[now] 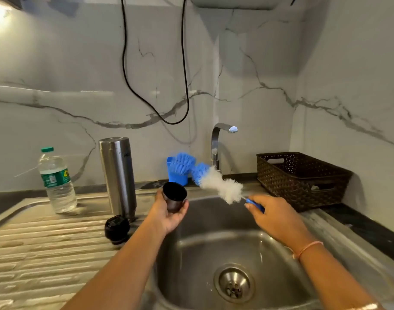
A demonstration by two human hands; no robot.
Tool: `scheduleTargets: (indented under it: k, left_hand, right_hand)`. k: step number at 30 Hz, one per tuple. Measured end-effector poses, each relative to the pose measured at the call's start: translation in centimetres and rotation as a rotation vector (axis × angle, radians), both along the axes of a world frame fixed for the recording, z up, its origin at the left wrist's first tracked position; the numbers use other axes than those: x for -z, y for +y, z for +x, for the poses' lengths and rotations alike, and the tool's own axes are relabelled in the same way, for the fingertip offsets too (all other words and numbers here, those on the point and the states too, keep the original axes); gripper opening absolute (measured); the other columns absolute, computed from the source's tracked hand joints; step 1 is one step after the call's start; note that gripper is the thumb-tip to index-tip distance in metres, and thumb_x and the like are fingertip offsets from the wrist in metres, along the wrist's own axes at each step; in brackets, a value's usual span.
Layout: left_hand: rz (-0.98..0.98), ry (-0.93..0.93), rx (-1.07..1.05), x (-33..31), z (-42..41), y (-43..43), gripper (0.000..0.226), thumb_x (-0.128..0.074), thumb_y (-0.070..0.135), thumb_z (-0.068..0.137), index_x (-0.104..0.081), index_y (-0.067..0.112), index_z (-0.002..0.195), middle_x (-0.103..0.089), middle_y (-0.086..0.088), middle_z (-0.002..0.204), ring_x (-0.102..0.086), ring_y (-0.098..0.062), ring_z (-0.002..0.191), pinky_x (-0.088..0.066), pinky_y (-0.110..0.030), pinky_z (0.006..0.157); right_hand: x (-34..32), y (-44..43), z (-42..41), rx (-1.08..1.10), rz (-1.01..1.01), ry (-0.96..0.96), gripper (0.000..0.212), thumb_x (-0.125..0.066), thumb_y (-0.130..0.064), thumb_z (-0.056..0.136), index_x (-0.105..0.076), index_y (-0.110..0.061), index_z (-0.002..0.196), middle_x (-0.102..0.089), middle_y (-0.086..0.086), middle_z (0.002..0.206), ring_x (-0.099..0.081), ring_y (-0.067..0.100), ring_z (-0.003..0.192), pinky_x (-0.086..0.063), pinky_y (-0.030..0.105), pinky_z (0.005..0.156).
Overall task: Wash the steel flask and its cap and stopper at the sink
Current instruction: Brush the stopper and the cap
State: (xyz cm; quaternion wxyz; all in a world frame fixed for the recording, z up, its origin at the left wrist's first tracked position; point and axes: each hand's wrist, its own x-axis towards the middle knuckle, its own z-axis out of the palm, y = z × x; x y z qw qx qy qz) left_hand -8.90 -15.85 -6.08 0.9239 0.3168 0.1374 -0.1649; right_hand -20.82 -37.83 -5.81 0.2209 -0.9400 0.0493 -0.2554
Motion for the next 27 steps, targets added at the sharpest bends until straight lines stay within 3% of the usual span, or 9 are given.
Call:
scheduleTargets:
  k: [6, 10, 14, 16, 18, 20, 23, 25, 27]
  left_hand:
    - [-0.073, -0.058, -0.124, 0.8, 2.9, -0.3, 0.049, -0.055, 0.042, 0.092, -0.047, 0.006, 0.125, -0.052, -0.019, 0.124, -0.054, -0.036, 0.114, -0.052, -0.046, 0.083]
    - [0.054, -0.102, -0.095, 0.7, 2.8, -0.5, 0.025, -0.062, 0.027, 0.091, -0.053, 0.005, 0.096, -0.057, -0.019, 0.109, -0.06, -0.029, 0.098, -0.048, -0.047, 0.094]
    - [0.01, -0.178, -0.035, -0.2, 2.6, 0.0, 0.028, -0.062, 0.029, 0.09, -0.054, 0.004, 0.102, -0.062, -0.019, 0.109, -0.063, -0.027, 0.092, -0.051, -0.042, 0.081]
    - [0.024, -0.218, -0.04, -0.5, 2.8, 0.1, 0.037, -0.062, 0.029, 0.089, -0.052, 0.005, 0.116, -0.061, -0.02, 0.116, -0.063, -0.029, 0.097, -0.053, -0.044, 0.076]
    - [0.071, -0.25, -0.068, -0.8, 3.0, 0.2, 0.045, -0.064, 0.03, 0.088, -0.048, 0.01, 0.125, -0.06, -0.018, 0.118, -0.062, -0.032, 0.102, -0.055, -0.048, 0.075]
    - [0.154, -0.288, -0.09, -1.0, 3.0, 0.1, 0.046, -0.063, 0.032, 0.088, -0.047, 0.012, 0.126, -0.061, -0.016, 0.116, -0.062, -0.033, 0.102, -0.055, -0.05, 0.082]
    - [0.233, -0.314, -0.086, -1.3, 2.9, -0.2, 0.047, -0.062, 0.034, 0.088, -0.045, 0.012, 0.126, -0.061, -0.015, 0.117, -0.062, -0.033, 0.104, -0.049, -0.051, 0.094]
    - [0.253, -0.347, -0.081, -1.6, 2.9, -0.2, 0.041, -0.062, 0.032, 0.089, -0.046, 0.012, 0.12, -0.06, -0.014, 0.118, -0.062, -0.033, 0.105, -0.05, -0.05, 0.093]
    - [0.242, -0.399, -0.077, -1.8, 3.1, 0.1, 0.039, -0.065, 0.029, 0.087, -0.048, 0.013, 0.118, -0.059, -0.014, 0.119, -0.061, -0.031, 0.107, -0.051, -0.049, 0.092]
  right_hand:
    - [-0.6, -0.2, 0.1, -0.076, -0.204, 0.161, 0.035, -0.048, -0.04, 0.095, -0.059, -0.031, 0.127, -0.065, -0.008, 0.119, -0.06, 0.013, 0.107, -0.048, 0.03, 0.091]
    - [-0.6, 1.1, 0.9, -0.083, -0.352, 0.219, 0.032, -0.045, -0.036, 0.096, -0.063, -0.02, 0.117, -0.069, 0.0, 0.108, -0.062, 0.019, 0.099, -0.05, 0.035, 0.086]
    - [0.4, 1.6, 1.5, -0.257, 0.552, 0.447, 0.025, -0.054, -0.026, 0.095, -0.07, -0.007, 0.092, -0.045, -0.002, 0.053, -0.035, 0.008, 0.041, -0.035, 0.021, 0.043]
    - [0.7, 1.9, 1.3, -0.285, 0.777, 0.541, 0.027, -0.05, -0.028, 0.098, -0.067, -0.01, 0.087, -0.037, -0.003, 0.049, -0.024, 0.006, 0.036, -0.02, 0.017, 0.036]
    - [1.2, 2.3, 1.5, -0.217, 0.54, 0.442, 0.028, -0.049, -0.03, 0.098, -0.062, -0.014, 0.079, -0.046, -0.001, 0.051, -0.037, 0.009, 0.038, -0.031, 0.023, 0.039]
    - [1.7, 2.1, 2.0, -0.027, -0.081, 0.204, 0.028, -0.043, -0.03, 0.098, -0.058, -0.016, 0.079, -0.057, 0.001, 0.068, -0.056, 0.017, 0.056, -0.045, 0.031, 0.054]
    - [1.9, 1.0, 2.5, 0.126, -0.543, -0.169, 0.018, -0.049, -0.02, 0.087, -0.063, -0.014, 0.076, -0.058, 0.002, 0.071, -0.056, 0.024, 0.05, -0.041, 0.03, 0.041]
    - [1.4, 1.4, 2.5, 0.042, -0.254, -0.057, 0.026, -0.046, -0.021, 0.096, -0.062, -0.016, 0.076, -0.057, -0.002, 0.066, -0.055, 0.017, 0.052, -0.038, 0.027, 0.045]
    - [1.3, 1.8, 2.3, -0.226, 0.509, 0.282, 0.029, -0.048, -0.024, 0.099, -0.064, -0.014, 0.077, -0.049, -0.006, 0.052, -0.041, 0.007, 0.04, -0.029, 0.019, 0.039]
